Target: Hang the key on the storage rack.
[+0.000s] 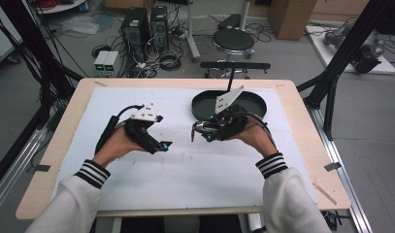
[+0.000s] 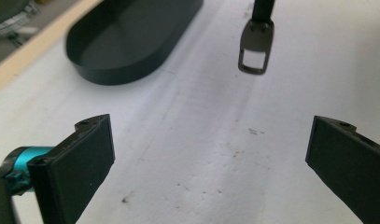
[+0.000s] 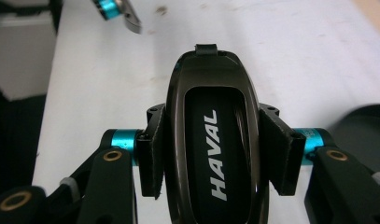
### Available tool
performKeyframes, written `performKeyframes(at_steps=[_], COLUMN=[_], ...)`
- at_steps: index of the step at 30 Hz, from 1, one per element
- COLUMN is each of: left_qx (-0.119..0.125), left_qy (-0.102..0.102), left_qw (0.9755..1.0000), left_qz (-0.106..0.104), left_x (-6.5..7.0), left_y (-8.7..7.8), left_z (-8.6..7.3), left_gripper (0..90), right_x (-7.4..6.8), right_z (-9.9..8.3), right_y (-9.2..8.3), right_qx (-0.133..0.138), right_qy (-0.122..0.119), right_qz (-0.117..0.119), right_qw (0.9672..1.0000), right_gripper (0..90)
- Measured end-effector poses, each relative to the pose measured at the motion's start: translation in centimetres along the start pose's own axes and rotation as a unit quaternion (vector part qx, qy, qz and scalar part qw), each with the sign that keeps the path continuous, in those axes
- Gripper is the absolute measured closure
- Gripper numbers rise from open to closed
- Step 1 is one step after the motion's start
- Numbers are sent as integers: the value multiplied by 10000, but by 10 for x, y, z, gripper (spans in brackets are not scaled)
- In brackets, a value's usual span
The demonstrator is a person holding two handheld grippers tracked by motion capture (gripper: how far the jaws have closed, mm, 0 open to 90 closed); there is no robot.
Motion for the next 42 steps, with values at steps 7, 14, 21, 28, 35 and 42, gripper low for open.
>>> performKeyframes(at_steps=[7,14,21,28,35,42], left_qx=[649,1045,1253,1911,2330,2546], left_qy=[-207,-346,-657,-835,-959,-1079], left_qw=[9963,9910,9858,9722,9612,9533], left_qz=[526,757,907,1067,1125,1213], left_x=[-17,-23,-31,-32,-28,-30], left_y=[-30,-49,-67,-88,-99,-100], left_z=[-13,-31,-53,-71,-88,-102], left_gripper=[17,17,17,17,17,17], right_x=[18,36,50,61,77,94], right_z=[-6,-13,-23,-31,-42,-51], right_y=[-25,-52,-71,-84,-97,-113], right_qx=[321,638,802,948,926,809], right_qy=[552,1132,1508,1732,1961,2126], right_qz=[-634,-1336,-1783,-2106,-2529,-3115], right_qw=[9959,9825,9690,9574,9429,9226], right_gripper=[481,481,481,481,481,480])
Point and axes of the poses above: each handheld gripper's, and its own axes: y roughly forward along the jaws, z roughly out of its top, x roughly to its right, the point moved 10 cm from there along y, roughly forward along the jaws, and after that the axes turned 12 degrees about -y, right-handed, at the moved point
